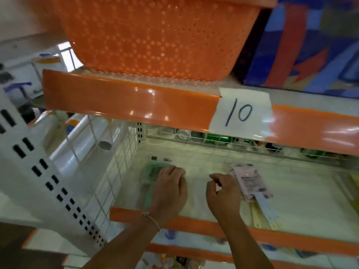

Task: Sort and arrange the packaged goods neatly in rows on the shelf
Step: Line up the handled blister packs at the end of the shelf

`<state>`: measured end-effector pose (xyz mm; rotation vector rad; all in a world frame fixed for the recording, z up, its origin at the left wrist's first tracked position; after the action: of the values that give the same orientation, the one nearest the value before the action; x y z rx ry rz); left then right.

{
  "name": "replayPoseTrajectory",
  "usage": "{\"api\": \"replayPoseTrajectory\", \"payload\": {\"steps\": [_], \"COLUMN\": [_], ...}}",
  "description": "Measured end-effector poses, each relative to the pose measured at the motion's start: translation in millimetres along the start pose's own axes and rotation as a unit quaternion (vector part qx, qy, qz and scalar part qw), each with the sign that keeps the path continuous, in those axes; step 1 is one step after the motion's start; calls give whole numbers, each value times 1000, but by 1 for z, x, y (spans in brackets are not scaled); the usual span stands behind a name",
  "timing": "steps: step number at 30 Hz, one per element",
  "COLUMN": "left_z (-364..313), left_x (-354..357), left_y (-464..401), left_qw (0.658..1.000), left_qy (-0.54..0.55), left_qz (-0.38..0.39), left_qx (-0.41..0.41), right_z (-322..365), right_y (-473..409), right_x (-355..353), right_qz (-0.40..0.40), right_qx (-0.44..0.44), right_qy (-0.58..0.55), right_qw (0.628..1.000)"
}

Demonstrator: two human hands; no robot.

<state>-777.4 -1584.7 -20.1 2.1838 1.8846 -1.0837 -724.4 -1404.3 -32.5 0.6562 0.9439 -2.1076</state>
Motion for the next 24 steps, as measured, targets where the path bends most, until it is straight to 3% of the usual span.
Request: {"api": "replayPoseTrajectory", "payload": {"steps": [6,11,17,24], "left_z": [-54,-72,-81,-75], "left_x": [80,117,133,126], "left_y": [-2,9,9,13], "left_qw": [993,990,991,993], "left_qy": [33,33,61,70], "left_qz": [108,138,111,51], "left_qx": [25,7,-36,-79], "right_z": [-79,-124,-135,-130], "right_y": [-19,-29,-24,-29], "right_x": [-72,-68,-52,-60], "right_qz": [-61,42,138,138], "right_qx": [60,105,134,118], "right_qy": [132,190,204,168], "right_qw": [988,975,960,969]}}
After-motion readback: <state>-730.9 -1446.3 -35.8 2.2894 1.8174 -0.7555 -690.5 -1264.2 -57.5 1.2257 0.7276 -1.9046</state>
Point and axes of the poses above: each hand's wrist, its own y-axis away from the middle knuckle, its own x-axis out of the palm, z = x × y, the point moved 10 cm from there along -y, towards the middle knuckle, and after that the axes turned 8 degrees about y, right-handed, at the moved point
